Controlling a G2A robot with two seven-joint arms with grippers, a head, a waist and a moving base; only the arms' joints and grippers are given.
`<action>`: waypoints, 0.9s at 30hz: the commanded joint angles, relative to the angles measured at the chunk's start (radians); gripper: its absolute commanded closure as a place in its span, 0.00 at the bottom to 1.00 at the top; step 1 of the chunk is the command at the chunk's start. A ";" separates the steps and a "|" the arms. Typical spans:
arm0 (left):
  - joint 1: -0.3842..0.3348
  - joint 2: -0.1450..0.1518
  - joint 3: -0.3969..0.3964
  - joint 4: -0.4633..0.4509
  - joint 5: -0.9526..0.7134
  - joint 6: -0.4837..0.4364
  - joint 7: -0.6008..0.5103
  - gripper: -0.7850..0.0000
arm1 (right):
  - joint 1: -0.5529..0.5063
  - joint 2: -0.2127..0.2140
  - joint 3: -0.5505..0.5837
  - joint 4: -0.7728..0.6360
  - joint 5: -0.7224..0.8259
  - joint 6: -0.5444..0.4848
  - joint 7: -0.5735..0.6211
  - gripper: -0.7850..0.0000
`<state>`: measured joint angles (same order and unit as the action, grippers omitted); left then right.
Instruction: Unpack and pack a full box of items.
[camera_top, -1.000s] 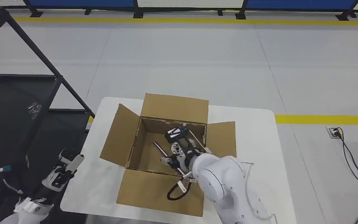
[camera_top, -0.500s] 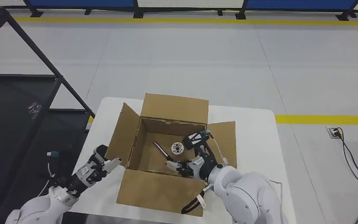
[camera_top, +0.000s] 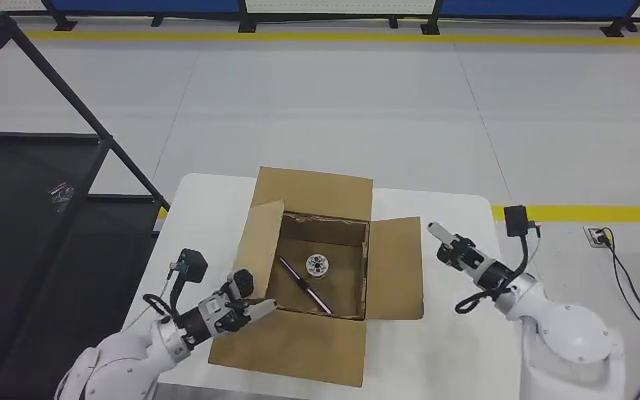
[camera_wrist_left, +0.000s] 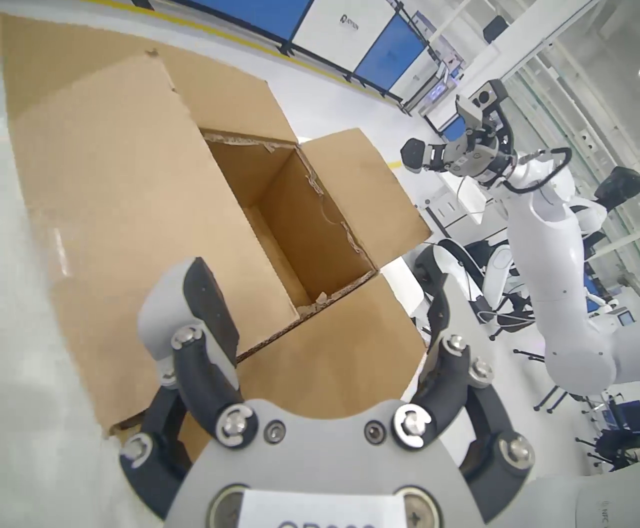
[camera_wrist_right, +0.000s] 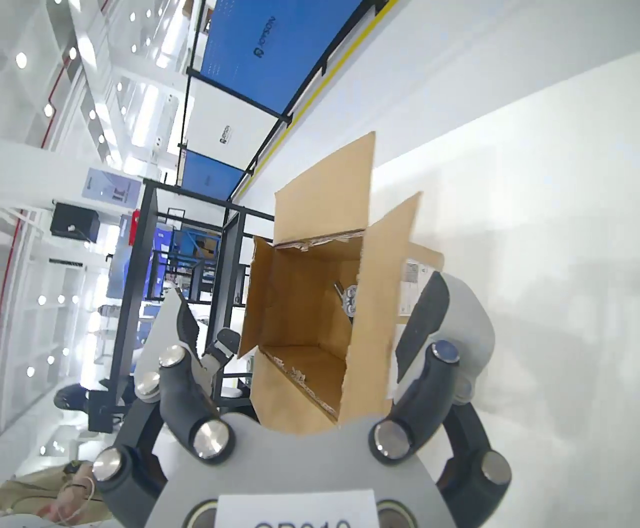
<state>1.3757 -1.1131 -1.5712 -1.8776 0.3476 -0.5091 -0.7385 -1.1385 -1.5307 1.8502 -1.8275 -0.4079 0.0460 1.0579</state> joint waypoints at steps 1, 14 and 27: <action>-0.023 0.000 0.023 0.024 0.011 0.011 -0.009 0.00 | 0.021 0.010 0.013 0.062 0.023 -0.013 0.060 0.00; -0.102 0.004 0.090 0.125 0.029 0.049 0.006 0.00 | 0.137 0.057 -0.057 0.254 0.320 -0.202 0.364 0.00; -0.110 0.004 0.092 0.154 -0.013 0.158 0.093 0.00 | 0.207 0.052 -0.387 0.298 0.208 -0.218 0.162 0.00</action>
<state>1.2647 -1.1100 -1.4785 -1.7239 0.3344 -0.3528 -0.6462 -0.9385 -1.4782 1.4858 -1.5423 -0.1806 -0.1768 1.2382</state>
